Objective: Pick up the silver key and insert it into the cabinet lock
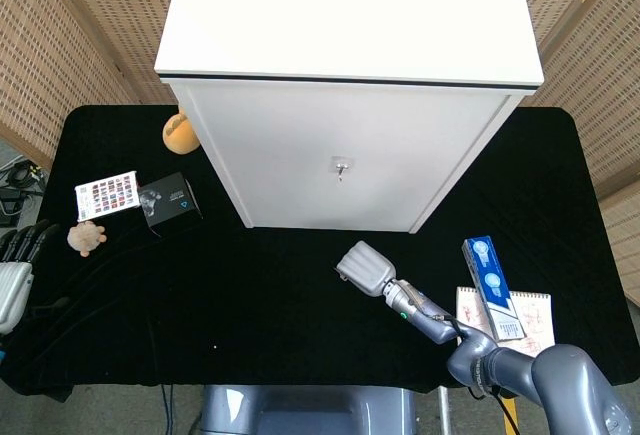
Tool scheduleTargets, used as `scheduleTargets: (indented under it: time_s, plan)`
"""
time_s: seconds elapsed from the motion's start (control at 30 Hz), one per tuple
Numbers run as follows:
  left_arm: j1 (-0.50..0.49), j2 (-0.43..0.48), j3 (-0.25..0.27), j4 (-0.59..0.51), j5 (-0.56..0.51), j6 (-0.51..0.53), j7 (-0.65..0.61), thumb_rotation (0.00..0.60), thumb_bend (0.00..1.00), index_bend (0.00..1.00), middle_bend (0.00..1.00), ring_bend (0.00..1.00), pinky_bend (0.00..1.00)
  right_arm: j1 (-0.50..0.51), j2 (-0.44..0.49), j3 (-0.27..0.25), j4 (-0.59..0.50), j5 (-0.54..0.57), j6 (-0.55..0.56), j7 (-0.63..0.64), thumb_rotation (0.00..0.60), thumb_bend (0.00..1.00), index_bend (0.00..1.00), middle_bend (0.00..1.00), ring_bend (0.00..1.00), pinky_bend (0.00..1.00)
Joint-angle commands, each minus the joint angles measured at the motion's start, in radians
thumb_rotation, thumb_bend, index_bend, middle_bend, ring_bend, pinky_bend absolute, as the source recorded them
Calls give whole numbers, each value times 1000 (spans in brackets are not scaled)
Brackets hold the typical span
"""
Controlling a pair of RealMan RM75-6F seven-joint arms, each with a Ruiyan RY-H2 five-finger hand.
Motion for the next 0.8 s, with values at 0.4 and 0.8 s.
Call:
scheduleTargets:
  time_s: [0.4,0.8]
  plan:
    - [0,-1,2,-1,0,0,2,600,0,0,0,0,0,8,-13,-8,17,22,-9,-21,600,529,540,897,942,1000]
    - [0,2,1,0,0,1,-6,600,0,0,0,0,0,16,-32,-10,34,37,-12,-25,600,543,555,897,942,1000]
